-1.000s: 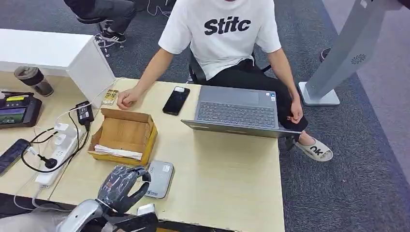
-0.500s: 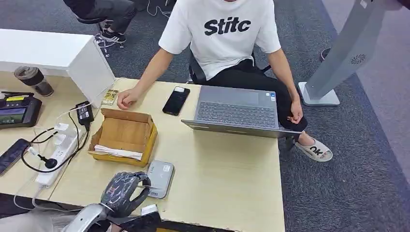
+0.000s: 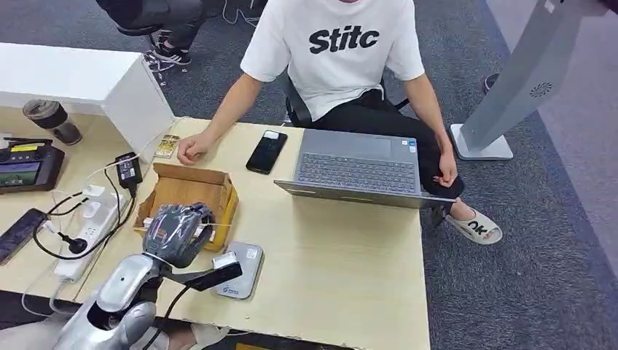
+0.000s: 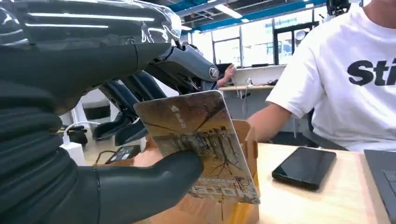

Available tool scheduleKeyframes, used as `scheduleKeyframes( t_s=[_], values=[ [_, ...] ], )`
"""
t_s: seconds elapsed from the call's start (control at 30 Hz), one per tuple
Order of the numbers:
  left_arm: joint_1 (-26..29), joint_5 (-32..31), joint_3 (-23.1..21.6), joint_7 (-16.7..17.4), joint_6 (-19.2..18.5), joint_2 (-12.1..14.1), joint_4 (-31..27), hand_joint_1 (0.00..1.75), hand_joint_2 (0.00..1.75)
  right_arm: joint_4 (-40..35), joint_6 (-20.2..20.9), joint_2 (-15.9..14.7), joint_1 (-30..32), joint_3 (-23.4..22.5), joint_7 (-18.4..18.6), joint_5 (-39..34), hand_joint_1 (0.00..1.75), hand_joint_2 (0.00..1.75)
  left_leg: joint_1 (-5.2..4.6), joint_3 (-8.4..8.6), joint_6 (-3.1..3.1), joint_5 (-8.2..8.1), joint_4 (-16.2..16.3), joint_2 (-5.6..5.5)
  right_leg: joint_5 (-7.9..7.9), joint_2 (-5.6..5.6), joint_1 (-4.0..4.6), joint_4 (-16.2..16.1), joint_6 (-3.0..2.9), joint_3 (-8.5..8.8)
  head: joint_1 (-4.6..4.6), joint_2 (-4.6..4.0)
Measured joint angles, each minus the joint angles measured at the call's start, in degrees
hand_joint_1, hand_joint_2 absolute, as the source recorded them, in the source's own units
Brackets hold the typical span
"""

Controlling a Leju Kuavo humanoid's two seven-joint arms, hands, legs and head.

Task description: Pass the card to the sensor for recognition and then transmit it.

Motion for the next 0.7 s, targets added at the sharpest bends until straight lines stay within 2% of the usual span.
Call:
scheduleKeyframes(
  t_s=[0.5,0.7],
  values=[
    [-3.9,-0.8,-0.3,0.0,0.0,-1.4,3.7,1.75,1.75,0.0,0.0,0.0,-0.2,0.8,0.2,0.0,0.00,1.75,0.00,-0.01,0.00,0.00,0.0,0.01,0.00,0.02,0.00,0.0,0.00,-0.04,0.02,0.00],
    [-6.8,0.5,-3.3,-1.6,-0.6,-3.5,5.2,1.75,1.75,0.0,0.0,0.0,-0.5,1.0,1.0,0.1,0.00,1.75,-0.02,-0.04,0.00,0.00,0.0,-0.02,0.00,-0.01,-0.01,0.0,0.01,-0.03,0.02,0.00]
  ],
)
